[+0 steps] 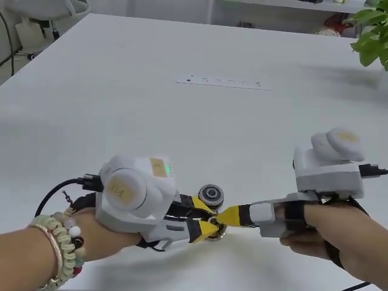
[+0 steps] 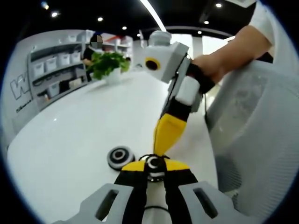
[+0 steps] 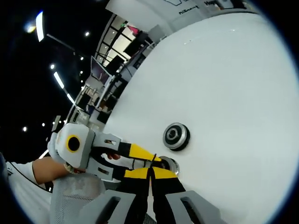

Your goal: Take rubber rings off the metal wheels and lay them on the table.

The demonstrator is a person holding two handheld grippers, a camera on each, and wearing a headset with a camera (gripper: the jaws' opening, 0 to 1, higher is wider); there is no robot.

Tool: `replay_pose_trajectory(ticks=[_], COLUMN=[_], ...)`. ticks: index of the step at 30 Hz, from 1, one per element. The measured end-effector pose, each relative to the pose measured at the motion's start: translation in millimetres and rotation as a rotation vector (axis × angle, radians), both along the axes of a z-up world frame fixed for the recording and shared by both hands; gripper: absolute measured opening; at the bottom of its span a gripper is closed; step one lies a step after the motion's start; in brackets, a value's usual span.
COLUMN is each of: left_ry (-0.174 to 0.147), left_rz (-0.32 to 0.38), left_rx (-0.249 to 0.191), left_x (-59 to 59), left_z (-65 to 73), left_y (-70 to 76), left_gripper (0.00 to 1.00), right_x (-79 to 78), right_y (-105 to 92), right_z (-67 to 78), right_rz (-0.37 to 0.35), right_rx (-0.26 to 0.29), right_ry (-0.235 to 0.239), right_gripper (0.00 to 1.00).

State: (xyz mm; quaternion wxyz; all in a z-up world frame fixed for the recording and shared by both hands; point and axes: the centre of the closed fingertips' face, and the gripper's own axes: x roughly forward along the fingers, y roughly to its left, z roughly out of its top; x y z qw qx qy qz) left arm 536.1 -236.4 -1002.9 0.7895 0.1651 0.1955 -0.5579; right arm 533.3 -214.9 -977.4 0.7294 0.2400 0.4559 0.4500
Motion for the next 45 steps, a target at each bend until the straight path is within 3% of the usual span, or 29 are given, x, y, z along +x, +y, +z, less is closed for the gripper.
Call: replay_pose_trajectory(ticks=[1,2,3,4,5,8,13,15,20,28,32,36,40,45], left_ry=[0.000,0.000,-0.003,-0.002,-0.003,-0.003,0.000,-0.006,0.015,-0.001,0.016,0.010,0.010,0.000], left_rz=[0.001,0.001,0.000,0.000,0.000,0.000,0.001,-0.004,0.005,-0.028,-0.033,-0.049,-0.075,-0.129], left_rx=[0.000,0.000,0.000,-0.001,-0.001,-0.001,-0.011,-0.011,-0.008,0.022,-0.009,-0.026,-0.038,-0.014], left_x=[-0.1,-0.2,-0.2,-0.2,-0.2,-0.2,0.2,0.0,0.5,-2.2,-4.6,-7.7,-12.4,-21.9], left_z=[0.2,0.2,0.2,0.2,0.0,0.0,-0.1,0.0,0.4,3.9,10.2,18.1,25.9,33.2], left_y=[-0.5,-0.6,-0.9,-1.0,-1.0,-1.1,-0.7,-0.8,-1.3,-4.4,-7.1,-9.7,-13.0,-13.1], left_gripper=[0.14,0.14,0.14,0.14,0.14,0.14,0.14,0.14,0.14,0.18,0.20,0.25,0.36,0.50], right_x=[1.0,1.9,1.4,-1.0,-0.6,3.4,4.2,2.3,1.8,-0.9,0.7,4.2,7.4,10.8], right_y=[-3.3,-7.4,-7.2,-5.4,-7.0,-16.9,-20.4,-22.0,-22.7,-21.9,-23.2,-25.8,-28.5,-29.0], right_z=[-3.3,-10.8,-13.3,-14.1,-14.8,-21.0,-23.9,-27.9,-27.7,-27.8,-25.9,-24.9,-24.0,-21.1], right_rz=[0.001,0.030,0.036,0.031,0.027,0.012,0.005,0.018,0.029,0.051,0.039,0.028,0.016,0.002], right_rx=[-0.055,-0.119,-0.128,-0.115,-0.119,-0.170,-0.197,-0.231,-0.239,-0.253,-0.248,-0.247,-0.245,-0.238], right_ry=[-0.020,-0.074,-0.084,-0.052,-0.049,-0.061,-0.064,-0.073,-0.083,-0.098,-0.097,-0.105,-0.111,-0.117], right_gripper=[0.00,0.00,0.00,0.00,0.00,0.00,0.00,0.00,0.00,0.00,0.00,0.00,0.00,0.00])
